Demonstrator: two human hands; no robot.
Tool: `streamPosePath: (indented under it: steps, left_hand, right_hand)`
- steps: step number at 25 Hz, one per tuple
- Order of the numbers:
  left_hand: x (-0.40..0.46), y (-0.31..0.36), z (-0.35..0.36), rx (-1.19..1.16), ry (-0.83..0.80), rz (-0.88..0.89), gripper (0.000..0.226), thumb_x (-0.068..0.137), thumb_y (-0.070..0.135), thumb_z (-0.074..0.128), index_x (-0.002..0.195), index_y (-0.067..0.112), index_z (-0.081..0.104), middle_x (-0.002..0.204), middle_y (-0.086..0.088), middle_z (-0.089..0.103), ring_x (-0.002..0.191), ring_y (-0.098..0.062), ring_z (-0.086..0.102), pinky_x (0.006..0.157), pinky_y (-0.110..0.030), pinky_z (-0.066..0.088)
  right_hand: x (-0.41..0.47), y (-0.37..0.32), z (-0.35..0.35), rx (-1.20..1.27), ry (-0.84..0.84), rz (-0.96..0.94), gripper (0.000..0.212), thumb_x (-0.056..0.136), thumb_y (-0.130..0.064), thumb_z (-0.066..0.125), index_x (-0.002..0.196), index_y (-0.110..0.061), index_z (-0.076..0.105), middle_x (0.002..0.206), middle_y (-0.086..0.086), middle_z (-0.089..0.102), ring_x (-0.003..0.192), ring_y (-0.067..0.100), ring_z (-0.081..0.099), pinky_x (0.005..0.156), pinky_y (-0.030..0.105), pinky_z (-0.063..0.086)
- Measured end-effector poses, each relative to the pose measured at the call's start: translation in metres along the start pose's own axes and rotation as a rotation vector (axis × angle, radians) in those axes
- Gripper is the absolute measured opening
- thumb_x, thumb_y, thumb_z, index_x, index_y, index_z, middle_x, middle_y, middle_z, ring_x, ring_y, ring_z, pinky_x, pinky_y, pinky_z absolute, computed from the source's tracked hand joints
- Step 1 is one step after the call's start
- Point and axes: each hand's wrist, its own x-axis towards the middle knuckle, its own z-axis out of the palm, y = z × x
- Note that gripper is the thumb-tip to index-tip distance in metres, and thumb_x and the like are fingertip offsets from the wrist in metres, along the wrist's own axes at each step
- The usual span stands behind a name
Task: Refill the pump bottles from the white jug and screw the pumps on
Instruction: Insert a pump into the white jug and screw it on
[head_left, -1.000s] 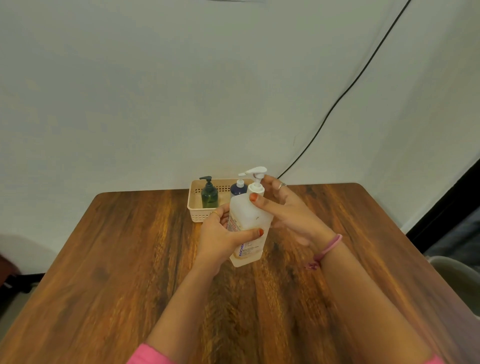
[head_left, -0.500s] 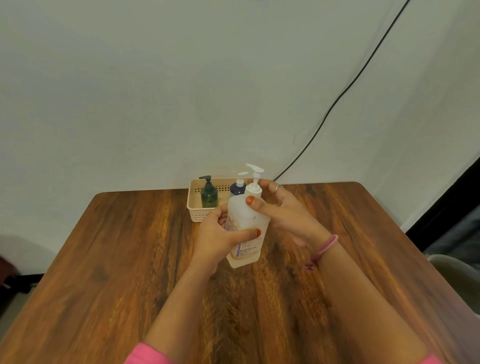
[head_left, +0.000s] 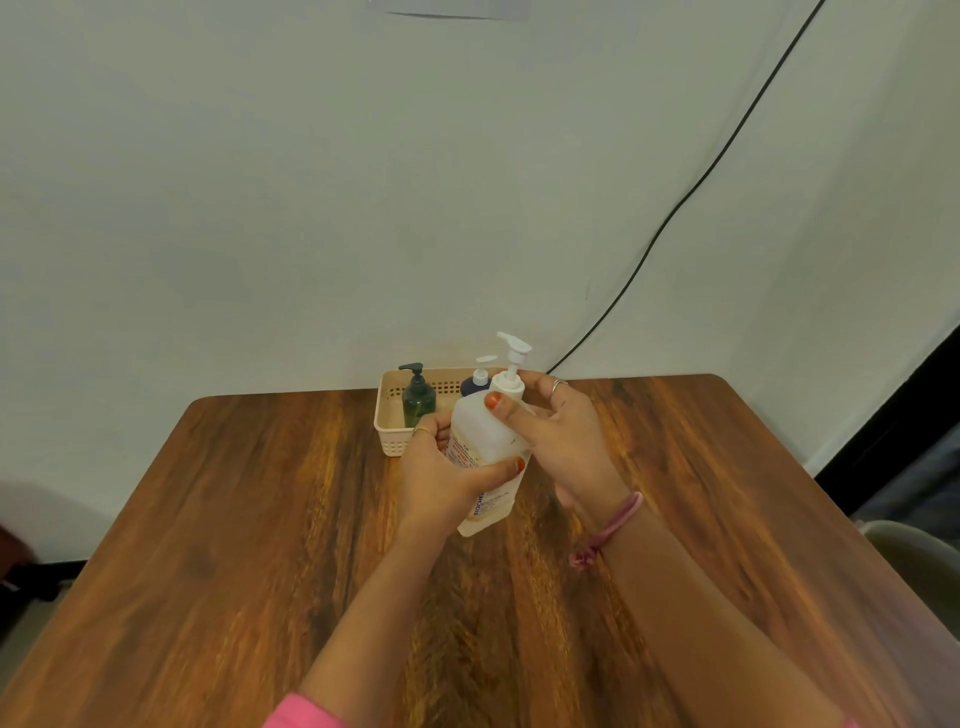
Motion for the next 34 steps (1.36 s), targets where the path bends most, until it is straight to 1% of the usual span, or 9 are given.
streamPosePath:
  steps: [5, 9, 11, 14, 16, 19, 23, 30, 34]
  left_hand:
    - [0.001, 0.000, 0.004, 0.002, 0.055, 0.031, 0.073, 0.053, 0.027, 0.092, 0.113, 0.024, 0.049, 0.096, 0.018, 0.056, 0.087, 0.003, 0.055, 0.059, -0.009, 0.040]
    - [0.004, -0.006, 0.013, 0.046, 0.157, 0.052, 0.082, 0.043, 0.050, 0.086, 0.112, 0.024, 0.049, 0.102, 0.007, 0.060, 0.094, -0.008, 0.060, 0.065, -0.018, 0.051]
    - [0.007, -0.006, 0.017, 0.062, 0.214, 0.027, 0.081, 0.044, 0.046, 0.086, 0.112, 0.021, 0.049, 0.110, 0.002, 0.058, 0.103, -0.016, 0.057, 0.076, -0.034, 0.056]
    - [0.010, -0.004, 0.024, 0.173, 0.242, 0.011, 0.076, 0.057, 0.029, 0.086, 0.118, 0.015, 0.045, 0.118, -0.001, 0.047, 0.116, -0.022, 0.046, 0.092, -0.042, 0.050]
    - [0.011, -0.009, 0.027, 0.170, 0.172, 0.072, 0.077, 0.055, 0.031, 0.086, 0.117, 0.024, 0.041, 0.116, 0.001, 0.048, 0.114, -0.020, 0.049, 0.091, -0.041, 0.051]
    - [0.010, -0.013, 0.027, 0.029, -0.025, 0.046, 0.066, 0.065, 0.028, 0.085, 0.119, 0.026, 0.046, 0.112, 0.007, 0.058, 0.100, -0.007, 0.060, 0.074, -0.019, 0.056]
    - [0.017, -0.008, 0.037, -0.051, -0.171, 0.015, 0.052, 0.084, 0.013, 0.070, 0.134, 0.016, 0.053, 0.123, 0.006, 0.063, 0.105, -0.003, 0.061, 0.086, -0.016, 0.052]
    - [0.052, -0.003, 0.081, 0.029, -0.216, -0.060, 0.043, 0.095, 0.016, 0.054, 0.138, 0.018, 0.049, 0.125, 0.003, 0.063, 0.089, 0.002, 0.056, 0.060, -0.001, 0.046]
    - [0.078, -0.010, 0.108, 0.059, -0.253, -0.133, 0.041, 0.098, 0.017, 0.047, 0.139, 0.020, 0.048, 0.128, 0.003, 0.061, 0.096, -0.003, 0.054, 0.065, -0.006, 0.045]
  right_hand:
    - [0.003, -0.004, 0.003, 0.004, 0.014, -0.012, 0.059, 0.059, -0.054, 0.078, 0.112, -0.030, 0.067, 0.112, -0.001, 0.069, 0.104, 0.021, 0.066, 0.085, 0.045, 0.056]
    - [0.000, -0.011, -0.003, 0.007, -0.079, -0.003, 0.034, 0.074, -0.033, 0.080, 0.105, -0.032, 0.067, 0.109, -0.003, 0.070, 0.100, 0.017, 0.067, 0.085, 0.044, 0.057]
    - [-0.004, -0.012, -0.007, -0.101, -0.171, -0.009, 0.037, 0.070, -0.032, 0.083, 0.097, -0.041, 0.059, 0.106, -0.009, 0.066, 0.095, 0.010, 0.066, 0.082, 0.031, 0.058]
    - [-0.012, -0.006, -0.011, -0.322, -0.175, -0.009, 0.056, 0.072, -0.031, 0.082, 0.114, -0.033, 0.045, 0.098, -0.021, 0.050, 0.086, -0.006, 0.054, 0.065, 0.003, 0.047]
    - [-0.010, -0.001, -0.019, -0.300, -0.124, 0.001, 0.067, 0.073, -0.029, 0.081, 0.128, -0.032, 0.044, 0.101, -0.018, 0.054, 0.094, 0.000, 0.057, 0.071, 0.011, 0.052]
    - [0.001, 0.003, -0.040, -0.301, -0.126, 0.011, 0.073, 0.074, -0.019, 0.081, 0.133, -0.035, 0.042, 0.105, -0.015, 0.056, 0.098, 0.005, 0.061, 0.066, 0.012, 0.054]
    - [0.018, 0.009, -0.067, -0.262, -0.145, 0.083, 0.087, 0.077, -0.012, 0.078, 0.147, -0.027, 0.030, 0.127, -0.005, 0.055, 0.092, 0.003, 0.066, 0.071, 0.018, 0.055]
    - [0.064, 0.042, -0.100, -0.248, -0.048, 0.158, 0.067, 0.077, -0.009, 0.077, 0.132, -0.013, 0.040, 0.129, 0.006, 0.058, 0.106, 0.015, 0.063, 0.085, 0.030, 0.055]
    - [0.087, 0.059, -0.116, -0.246, -0.026, 0.183, 0.060, 0.082, -0.009, 0.072, 0.133, -0.014, 0.041, 0.123, 0.000, 0.059, 0.098, 0.010, 0.063, 0.070, 0.018, 0.055]
